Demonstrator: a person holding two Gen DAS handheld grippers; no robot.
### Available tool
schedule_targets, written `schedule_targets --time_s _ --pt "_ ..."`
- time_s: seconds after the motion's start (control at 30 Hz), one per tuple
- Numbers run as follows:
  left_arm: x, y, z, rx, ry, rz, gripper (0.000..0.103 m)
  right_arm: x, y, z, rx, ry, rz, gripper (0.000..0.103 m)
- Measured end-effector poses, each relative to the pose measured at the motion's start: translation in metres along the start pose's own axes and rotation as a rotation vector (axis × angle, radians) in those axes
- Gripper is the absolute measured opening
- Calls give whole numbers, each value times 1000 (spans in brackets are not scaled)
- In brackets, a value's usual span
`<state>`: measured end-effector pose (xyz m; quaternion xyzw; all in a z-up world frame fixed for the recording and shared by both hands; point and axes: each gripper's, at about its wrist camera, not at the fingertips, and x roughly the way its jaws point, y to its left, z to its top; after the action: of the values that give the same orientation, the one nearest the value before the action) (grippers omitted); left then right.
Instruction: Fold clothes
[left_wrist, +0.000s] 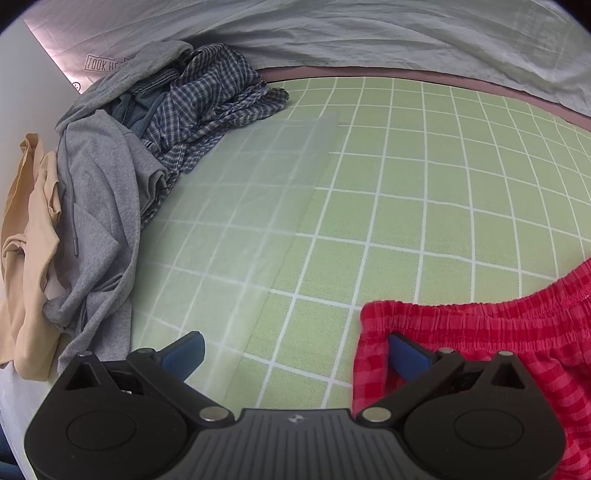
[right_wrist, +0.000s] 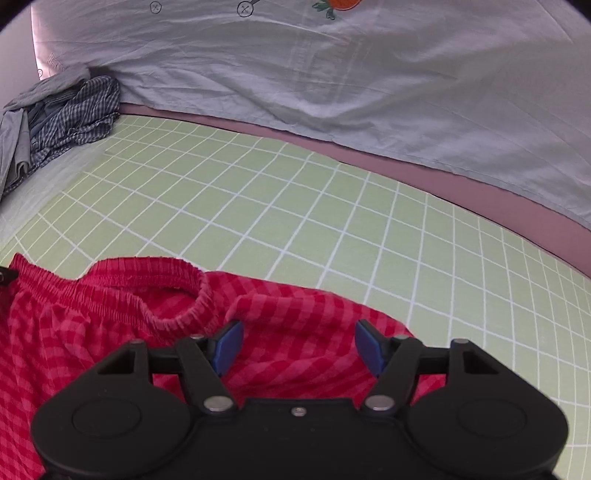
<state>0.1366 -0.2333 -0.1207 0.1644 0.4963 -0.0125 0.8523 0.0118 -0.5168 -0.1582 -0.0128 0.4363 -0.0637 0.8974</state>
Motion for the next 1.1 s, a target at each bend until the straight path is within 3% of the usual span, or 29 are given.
schedule_targets --time_s 0.37,0.53,0.57,0.63,0.67,0.77,0.87,0.97,1.03,1.1 --pt "29 -16 53 7 -53 -8 103 33 -26 8 5 13 16 71" --pt "40 -26 73 -9 -74 -17 103 36 -37 7 65 3 51 63" --pt "42 -29 77 -5 -79 -18 103 35 -38 6 70 -2 52 55" --pt "45 -36 85 6 -88 -24 103 34 -41 7 77 -14 49 24" --pt "46 -39 89 10 -90 -27 103 33 -43 7 88 -14 34 1" --pt "45 -45 98 18 -100 -47 103 28 -58 2 181 -27 -18 0" --pt "37 -48 100 18 -127 -84 103 14 -97 -11 447 -63 -66 0" --pt "27 -48 94 -8 -130 -102 103 -3 -135 -25 657 -87 -183 0" --pt "22 -47 88 -22 -123 -110 103 -9 -147 -31 662 -70 -269 0" --pt "19 -45 80 -21 -116 -102 103 -12 -147 -32 594 -51 -294 11"
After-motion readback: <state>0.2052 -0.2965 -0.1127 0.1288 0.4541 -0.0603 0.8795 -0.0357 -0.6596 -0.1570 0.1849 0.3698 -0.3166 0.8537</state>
